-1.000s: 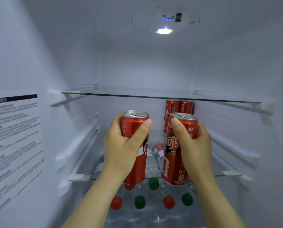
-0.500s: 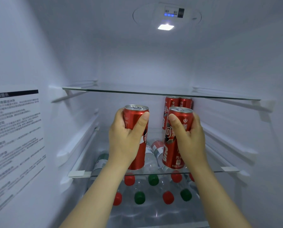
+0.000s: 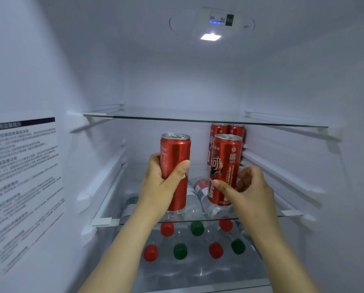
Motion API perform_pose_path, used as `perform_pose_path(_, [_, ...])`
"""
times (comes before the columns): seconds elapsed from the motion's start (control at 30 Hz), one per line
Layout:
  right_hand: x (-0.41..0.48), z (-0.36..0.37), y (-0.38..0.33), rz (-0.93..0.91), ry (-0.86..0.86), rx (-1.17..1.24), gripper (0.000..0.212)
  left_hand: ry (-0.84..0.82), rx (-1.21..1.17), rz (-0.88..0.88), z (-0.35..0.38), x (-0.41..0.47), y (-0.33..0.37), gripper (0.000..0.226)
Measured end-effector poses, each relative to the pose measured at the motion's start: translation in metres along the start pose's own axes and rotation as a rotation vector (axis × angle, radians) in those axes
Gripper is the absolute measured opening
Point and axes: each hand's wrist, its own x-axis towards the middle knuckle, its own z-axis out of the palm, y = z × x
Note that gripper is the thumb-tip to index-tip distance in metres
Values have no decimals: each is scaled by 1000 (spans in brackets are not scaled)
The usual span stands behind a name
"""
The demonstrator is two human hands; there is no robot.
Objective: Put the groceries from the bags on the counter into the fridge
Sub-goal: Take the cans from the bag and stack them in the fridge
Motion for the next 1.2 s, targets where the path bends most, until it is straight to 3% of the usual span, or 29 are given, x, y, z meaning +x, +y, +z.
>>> perform_pose_path(0.27, [37,23,12,-5,-71,-167,32,-20,-19,-13,-2,-1,-1,60])
perform_pose_path(0.57, [76,44,6,-22,-115,-253,23,-17,-24,-13,-2,0,-4,60])
perform_pose_path(0.77, [83,47,5,-73,-326,-166,7,-6,-25,-9,-2,1,-5,55])
perform_pose_path(0.93, [89,57,8,-100,-475,-204,39,-8,-25,-16,-1,1,-5,56])
perform_pose_path(1.1, [102,65,18,-88,-421,-242,33,-7,-17,-17,-1,0,-2,56])
perform_pose_path(1.2, [103,68,28,-67,-428,-234,43,-9,-18,-17,-2,-1,-2,55])
